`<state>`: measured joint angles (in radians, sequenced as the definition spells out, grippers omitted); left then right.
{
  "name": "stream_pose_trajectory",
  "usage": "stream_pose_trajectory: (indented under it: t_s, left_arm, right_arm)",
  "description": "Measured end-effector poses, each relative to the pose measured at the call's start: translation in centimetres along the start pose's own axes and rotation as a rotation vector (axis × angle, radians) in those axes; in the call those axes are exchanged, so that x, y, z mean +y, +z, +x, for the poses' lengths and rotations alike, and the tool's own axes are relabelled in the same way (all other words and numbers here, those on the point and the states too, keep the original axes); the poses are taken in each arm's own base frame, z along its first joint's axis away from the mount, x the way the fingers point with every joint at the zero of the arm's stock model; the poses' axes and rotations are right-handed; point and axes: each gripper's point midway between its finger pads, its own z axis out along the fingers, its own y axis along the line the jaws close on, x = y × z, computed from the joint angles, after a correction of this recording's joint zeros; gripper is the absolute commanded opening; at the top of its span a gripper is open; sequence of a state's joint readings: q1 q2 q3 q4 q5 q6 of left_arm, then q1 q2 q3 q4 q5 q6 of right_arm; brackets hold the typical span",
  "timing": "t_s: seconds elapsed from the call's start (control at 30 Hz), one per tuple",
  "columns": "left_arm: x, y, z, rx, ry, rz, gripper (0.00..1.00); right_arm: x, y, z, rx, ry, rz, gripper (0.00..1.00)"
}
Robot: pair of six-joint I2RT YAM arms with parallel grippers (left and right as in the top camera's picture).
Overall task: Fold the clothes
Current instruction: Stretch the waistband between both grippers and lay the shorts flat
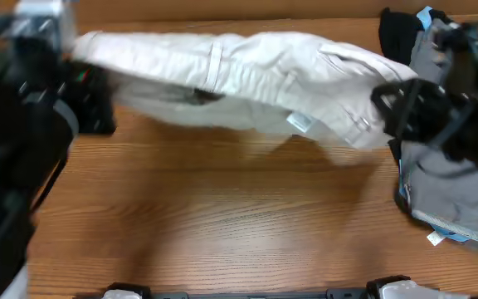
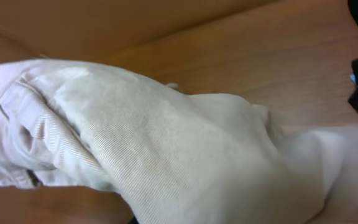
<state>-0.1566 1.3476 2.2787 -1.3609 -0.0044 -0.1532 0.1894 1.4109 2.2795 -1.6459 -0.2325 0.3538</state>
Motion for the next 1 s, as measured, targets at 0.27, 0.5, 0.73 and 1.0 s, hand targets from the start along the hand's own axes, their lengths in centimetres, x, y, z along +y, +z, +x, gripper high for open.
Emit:
stream_pose_trajectory:
  t_s: [0.27,0.5,0.73,1.0]
  left_arm:
    - [0.5,-6.0,1.9,-0.027,-0.003,-0.005,0.04]
    - [1.9,-7.1,5.0,0.072,-0.026,-0.074,0.04]
    - [2.9,-1.3,7.4,0.301,-0.023,-0.152,0.04]
    - [3.7,14.4,10.9,0.590,-0.011,-0.222,0.04]
  right_arm:
    - [1.1,-5.7,2.9,-0.064,-0.012,-0.072,0.04]
    - [1.7,-6.8,3.9,-0.065,-0.005,-0.118,0.04]
    - [-1.1,3.2,3.9,0.203,0.090,0.007,0.04]
    - [-6.1,21.0,3.1,0.430,0.140,0.126,0.04]
